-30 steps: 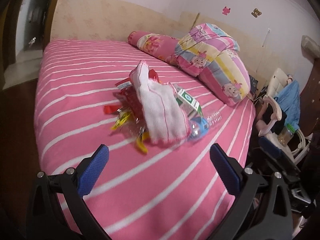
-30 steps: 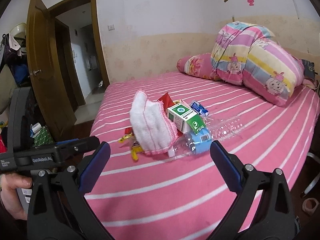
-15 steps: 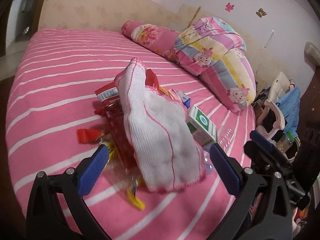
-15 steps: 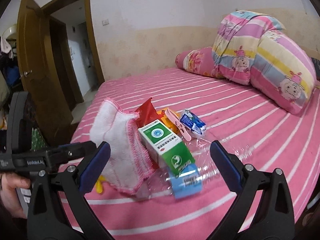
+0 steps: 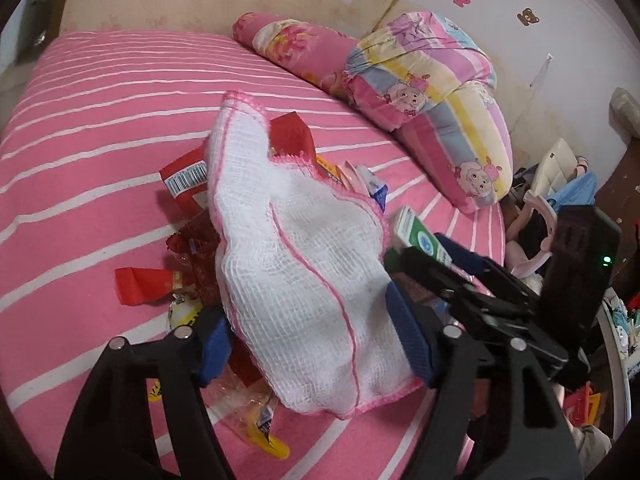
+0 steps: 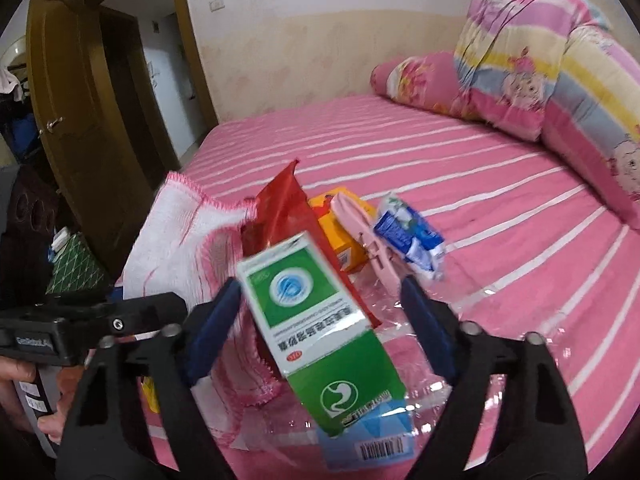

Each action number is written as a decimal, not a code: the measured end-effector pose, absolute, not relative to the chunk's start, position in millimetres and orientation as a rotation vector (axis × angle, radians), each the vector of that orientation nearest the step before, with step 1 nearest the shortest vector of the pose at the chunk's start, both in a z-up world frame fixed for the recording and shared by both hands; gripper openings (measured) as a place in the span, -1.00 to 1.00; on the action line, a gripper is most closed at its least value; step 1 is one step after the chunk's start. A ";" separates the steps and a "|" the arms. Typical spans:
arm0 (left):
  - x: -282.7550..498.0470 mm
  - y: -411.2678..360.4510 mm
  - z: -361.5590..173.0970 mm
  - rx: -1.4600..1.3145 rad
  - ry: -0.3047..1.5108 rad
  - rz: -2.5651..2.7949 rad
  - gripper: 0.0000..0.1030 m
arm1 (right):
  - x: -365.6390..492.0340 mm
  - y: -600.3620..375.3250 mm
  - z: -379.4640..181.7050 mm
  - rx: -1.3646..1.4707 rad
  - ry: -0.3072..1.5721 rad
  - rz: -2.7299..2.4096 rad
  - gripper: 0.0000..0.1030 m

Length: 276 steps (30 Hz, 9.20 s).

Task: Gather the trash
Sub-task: 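Grasp the white cloth with the left tool while the right tool grasps the green medicine box, then lift the cloth and box and carry both toward the black trash bin, then open both tools over the black bin to drop cloth and box, then move both tools back to the bed toward the clear plastic bottle, then grasp the clear plastic bottle by its blue label with the left tool, then carry the bottle in the left tool over to the black bin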

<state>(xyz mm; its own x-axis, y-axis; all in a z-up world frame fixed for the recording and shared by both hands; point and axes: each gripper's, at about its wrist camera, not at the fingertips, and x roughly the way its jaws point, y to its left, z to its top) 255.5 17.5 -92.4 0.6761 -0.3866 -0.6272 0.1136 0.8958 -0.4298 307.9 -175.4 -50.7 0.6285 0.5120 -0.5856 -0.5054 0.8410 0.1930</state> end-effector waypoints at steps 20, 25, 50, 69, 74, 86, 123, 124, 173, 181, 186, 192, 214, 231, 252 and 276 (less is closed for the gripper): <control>235.9 4.7 -57.4 -0.391 0.673 -0.373 -0.68 | 279.9 -178.6 -29.2 0.050 0.619 0.555 -0.13; 222.3 4.1 -46.4 -0.407 0.645 -0.376 -0.68 | 260.4 -185.4 -16.1 0.080 0.583 0.545 -0.13; 170.5 6.7 -43.7 -0.406 0.616 -0.342 -0.88 | 207.7 -163.7 -11.3 0.026 0.599 0.600 -0.14; 94.1 -23.7 6.0 -0.376 0.430 -0.436 -0.88 | 136.8 -204.4 31.4 0.157 0.549 0.532 -0.14; 70.0 -33.5 26.5 -0.382 0.396 -0.467 -0.88 | 105.9 -215.0 53.6 0.150 0.528 0.513 -0.14; 7.4 -87.1 70.0 -0.376 0.351 -0.600 -0.88 | 25.0 -266.6 108.1 0.146 0.461 0.436 -0.14; 51.7 -362.7 -100.3 -0.150 0.951 -0.920 -0.88 | -64.6 -516.2 -67.9 0.451 0.762 -0.121 -0.14; 58.5 -369.6 -109.6 -0.137 0.980 -0.919 -0.88 | -62.4 -521.7 -79.7 0.464 0.787 -0.139 -0.14; 75.3 -240.4 -42.7 -0.503 0.819 -0.734 0.68 | -35.6 -403.8 28.5 0.240 0.666 -0.081 0.79; 71.9 -117.2 -14.6 -0.599 0.729 -0.594 0.74 | 5.7 -312.4 56.0 0.200 0.627 0.097 0.81; 80.1 -67.9 -30.5 -0.604 0.736 -0.520 0.74 | 36.1 -277.6 49.7 0.235 0.623 0.185 0.83; 101.4 -34.3 -50.4 -0.593 0.714 -0.516 0.75 | 81.5 -256.2 17.7 0.331 0.659 0.344 0.84; 237.4 -78.5 -96.5 -0.235 0.789 -0.548 0.75 | 246.0 -328.4 -104.9 0.973 0.940 0.468 0.84; 297.5 -109.1 -142.4 -0.091 0.975 -0.556 0.75 | 301.8 -312.5 -123.0 0.953 0.986 0.460 0.84; 290.6 -121.7 -131.7 -0.188 0.949 -0.590 0.22 | 303.5 -308.7 -106.0 0.868 0.911 0.446 0.24; 147.6 -108.5 -59.0 -0.192 0.740 -0.628 0.19 | 166.2 -291.9 -15.4 0.729 0.664 0.586 0.24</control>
